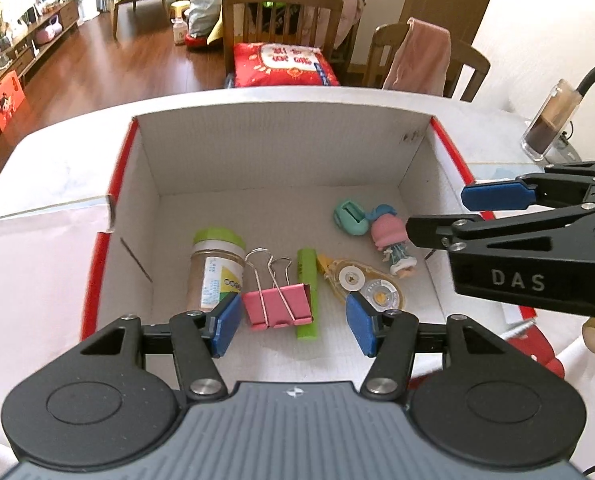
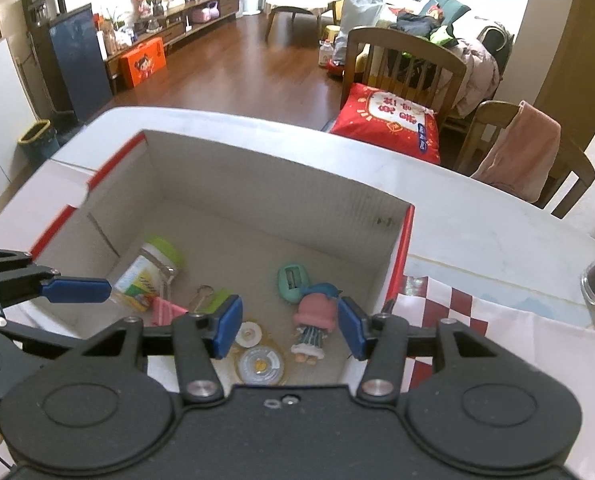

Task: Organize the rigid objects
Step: 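Open both tools to release the clip and figurine inside the box, then lift both tools out of the box and move toward the remaining items, then grasp the pink heart-shaped dish with the left tool while the right tool approaches the yellow box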

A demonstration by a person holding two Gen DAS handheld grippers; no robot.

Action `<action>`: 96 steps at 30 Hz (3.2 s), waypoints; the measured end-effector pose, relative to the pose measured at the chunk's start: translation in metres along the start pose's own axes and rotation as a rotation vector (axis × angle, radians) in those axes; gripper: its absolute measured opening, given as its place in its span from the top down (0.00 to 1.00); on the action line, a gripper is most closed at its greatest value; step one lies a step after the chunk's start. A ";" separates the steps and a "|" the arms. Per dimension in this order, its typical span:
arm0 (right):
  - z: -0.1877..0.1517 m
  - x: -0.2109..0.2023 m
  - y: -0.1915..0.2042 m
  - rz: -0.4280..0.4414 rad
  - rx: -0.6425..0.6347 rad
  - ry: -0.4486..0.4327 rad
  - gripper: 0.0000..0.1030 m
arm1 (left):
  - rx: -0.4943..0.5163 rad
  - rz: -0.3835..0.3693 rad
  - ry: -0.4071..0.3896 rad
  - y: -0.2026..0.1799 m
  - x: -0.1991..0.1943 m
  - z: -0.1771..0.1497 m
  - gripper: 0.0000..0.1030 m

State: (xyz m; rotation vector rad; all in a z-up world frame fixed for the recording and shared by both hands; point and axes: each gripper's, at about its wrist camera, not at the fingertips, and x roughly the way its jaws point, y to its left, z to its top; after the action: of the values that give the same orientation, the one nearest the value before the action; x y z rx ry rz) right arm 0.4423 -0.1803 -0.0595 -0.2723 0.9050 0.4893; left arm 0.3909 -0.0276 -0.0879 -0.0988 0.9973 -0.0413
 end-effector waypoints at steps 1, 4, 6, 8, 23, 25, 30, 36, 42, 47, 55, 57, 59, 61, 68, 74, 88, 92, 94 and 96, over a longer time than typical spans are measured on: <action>-0.001 -0.005 0.001 0.001 0.005 -0.006 0.49 | 0.002 0.001 -0.007 0.000 -0.002 0.001 0.45; -0.006 -0.019 0.005 0.004 0.018 -0.029 0.43 | 0.007 0.000 -0.031 0.002 -0.016 -0.004 0.45; -0.011 -0.028 0.009 0.005 0.022 -0.046 0.41 | 0.009 -0.003 -0.047 0.005 -0.025 -0.008 0.45; -0.015 -0.037 0.014 0.007 0.028 -0.057 0.41 | 0.010 -0.003 -0.063 0.008 -0.035 -0.012 0.45; -0.061 -0.098 0.049 0.044 0.094 -0.149 0.34 | 0.020 -0.037 -0.151 0.025 -0.098 -0.058 0.34; -0.071 -0.105 0.053 0.052 0.102 -0.157 0.31 | 0.026 -0.033 -0.165 0.028 -0.106 -0.064 0.33; -0.094 -0.120 0.062 0.064 0.112 -0.179 0.23 | 0.032 -0.034 -0.178 0.033 -0.121 -0.084 0.32; -0.122 -0.129 0.074 0.075 0.131 -0.188 0.16 | 0.022 -0.024 -0.192 0.038 -0.127 -0.106 0.25; -0.150 -0.132 0.089 0.095 0.126 -0.211 0.02 | 0.036 0.000 -0.221 0.034 -0.128 -0.129 0.20; -0.174 -0.128 0.108 0.086 0.099 -0.208 0.01 | 0.042 0.006 -0.220 0.030 -0.122 -0.148 0.19; -0.205 -0.100 0.131 0.078 0.113 -0.116 0.01 | 0.065 0.018 -0.144 0.023 -0.093 -0.173 0.19; -0.210 -0.093 0.133 0.069 0.123 -0.097 0.01 | 0.076 0.019 -0.121 0.020 -0.084 -0.178 0.19; -0.215 -0.085 0.134 0.062 0.131 -0.078 0.01 | 0.087 0.019 -0.106 0.019 -0.076 -0.180 0.19; -0.219 -0.079 0.135 0.060 0.136 -0.060 0.01 | 0.096 0.014 -0.091 0.017 -0.068 -0.183 0.19; -0.222 -0.065 0.140 0.077 0.103 -0.026 0.01 | 0.090 -0.012 -0.060 0.012 -0.047 -0.178 0.19; -0.218 -0.057 0.145 0.091 0.085 -0.010 0.01 | 0.054 -0.026 -0.035 0.012 -0.032 -0.172 0.19; -0.213 -0.039 0.144 0.089 0.075 0.003 0.03 | 0.069 0.009 -0.020 0.010 -0.014 -0.166 0.19; -0.213 -0.036 0.145 0.085 0.070 0.002 0.05 | 0.081 0.028 -0.012 0.009 -0.009 -0.166 0.19; -0.213 -0.037 0.146 0.083 0.064 -0.003 0.08 | 0.081 0.028 -0.011 0.009 -0.007 -0.166 0.19; -0.213 -0.037 0.148 0.083 0.057 -0.006 0.12 | 0.081 0.026 -0.015 0.009 -0.007 -0.166 0.19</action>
State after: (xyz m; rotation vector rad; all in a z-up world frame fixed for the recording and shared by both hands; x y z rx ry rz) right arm 0.2015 -0.1550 -0.1596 -0.1818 0.9260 0.5402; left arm 0.2475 -0.0283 -0.1725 -0.0126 0.9803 -0.0570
